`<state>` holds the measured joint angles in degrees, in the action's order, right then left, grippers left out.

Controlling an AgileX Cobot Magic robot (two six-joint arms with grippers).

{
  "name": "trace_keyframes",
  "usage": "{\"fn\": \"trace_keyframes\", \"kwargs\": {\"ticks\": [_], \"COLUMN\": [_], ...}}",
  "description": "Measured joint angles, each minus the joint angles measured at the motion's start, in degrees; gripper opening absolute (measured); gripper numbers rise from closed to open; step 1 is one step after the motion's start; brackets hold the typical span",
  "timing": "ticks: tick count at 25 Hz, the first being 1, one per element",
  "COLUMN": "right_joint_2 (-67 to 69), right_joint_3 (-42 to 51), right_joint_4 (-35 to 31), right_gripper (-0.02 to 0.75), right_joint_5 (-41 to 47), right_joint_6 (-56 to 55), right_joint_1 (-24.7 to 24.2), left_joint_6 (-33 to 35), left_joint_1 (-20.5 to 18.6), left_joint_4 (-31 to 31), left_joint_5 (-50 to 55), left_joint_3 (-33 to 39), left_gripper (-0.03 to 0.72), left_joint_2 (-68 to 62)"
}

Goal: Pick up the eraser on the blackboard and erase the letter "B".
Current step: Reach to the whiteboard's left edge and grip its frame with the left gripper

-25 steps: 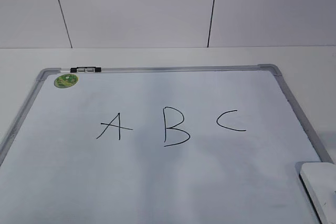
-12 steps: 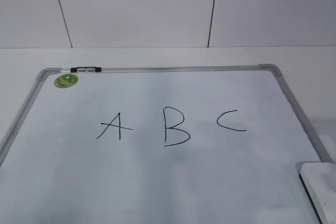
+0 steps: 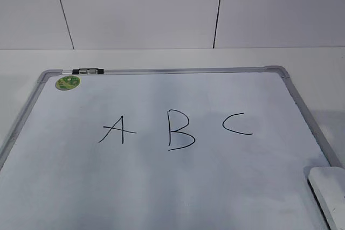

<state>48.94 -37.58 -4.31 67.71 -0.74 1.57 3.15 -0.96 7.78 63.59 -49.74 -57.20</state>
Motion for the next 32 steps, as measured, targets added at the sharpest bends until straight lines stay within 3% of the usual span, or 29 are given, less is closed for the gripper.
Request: {"fn": "trace_keyframes", "kwargs": {"ticks": [15,32], "right_joint_2": [6.96,6.96], "right_joint_3": [-5.41,-5.49], "right_joint_4": [-1.07,-1.85], "right_gripper": [0.564,0.564], "right_joint_5": [0.99,1.54], "right_joint_6": [0.0,-0.13], "right_joint_1": [0.0,0.0], "left_joint_6": [2.36,4.78], "left_joint_1": [0.0,0.0], "left_joint_4": [-0.36,-0.25], "left_joint_5": [-6.53,-13.14], "left_joint_3": [-13.94,-15.11], "left_gripper": [0.24,0.24], "left_joint_2": [-33.1,-47.57]}}
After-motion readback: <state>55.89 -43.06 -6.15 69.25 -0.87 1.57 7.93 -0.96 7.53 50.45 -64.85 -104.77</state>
